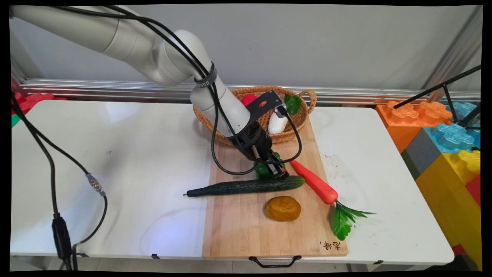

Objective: Pick up the potato from the cutting board

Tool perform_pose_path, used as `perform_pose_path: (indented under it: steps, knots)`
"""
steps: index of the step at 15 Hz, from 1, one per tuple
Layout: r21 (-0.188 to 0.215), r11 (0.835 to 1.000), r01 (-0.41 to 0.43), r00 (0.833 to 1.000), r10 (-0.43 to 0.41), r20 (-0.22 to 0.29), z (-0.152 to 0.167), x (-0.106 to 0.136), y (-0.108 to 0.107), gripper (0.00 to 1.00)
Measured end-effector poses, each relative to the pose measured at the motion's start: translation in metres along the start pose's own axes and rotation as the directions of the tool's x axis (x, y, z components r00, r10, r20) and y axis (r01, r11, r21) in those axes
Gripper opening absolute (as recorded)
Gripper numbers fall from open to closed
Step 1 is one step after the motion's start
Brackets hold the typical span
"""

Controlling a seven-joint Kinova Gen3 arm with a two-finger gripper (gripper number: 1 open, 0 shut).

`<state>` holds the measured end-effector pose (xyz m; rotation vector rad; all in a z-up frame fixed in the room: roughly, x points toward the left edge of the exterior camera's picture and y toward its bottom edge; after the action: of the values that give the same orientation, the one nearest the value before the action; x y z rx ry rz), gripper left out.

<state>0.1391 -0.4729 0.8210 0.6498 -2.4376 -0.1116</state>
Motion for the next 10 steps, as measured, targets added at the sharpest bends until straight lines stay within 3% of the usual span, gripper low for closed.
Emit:
perform_pose_path:
  steps: [4, 5, 10]
  knots:
    - [-0.012, 1.0, 0.012, 0.999, -0.011, 0.032, -0.005, 0.002, 0.018, 0.0]
    - [-0.012, 1.0, 0.01, 0.999, -0.009, 0.039, -0.006, 0.003, 0.022, 1.0]
    - [-0.002, 1.0, -0.004, 0.998, 0.004, 0.066, -0.006, 0.003, 0.04, 1.0]
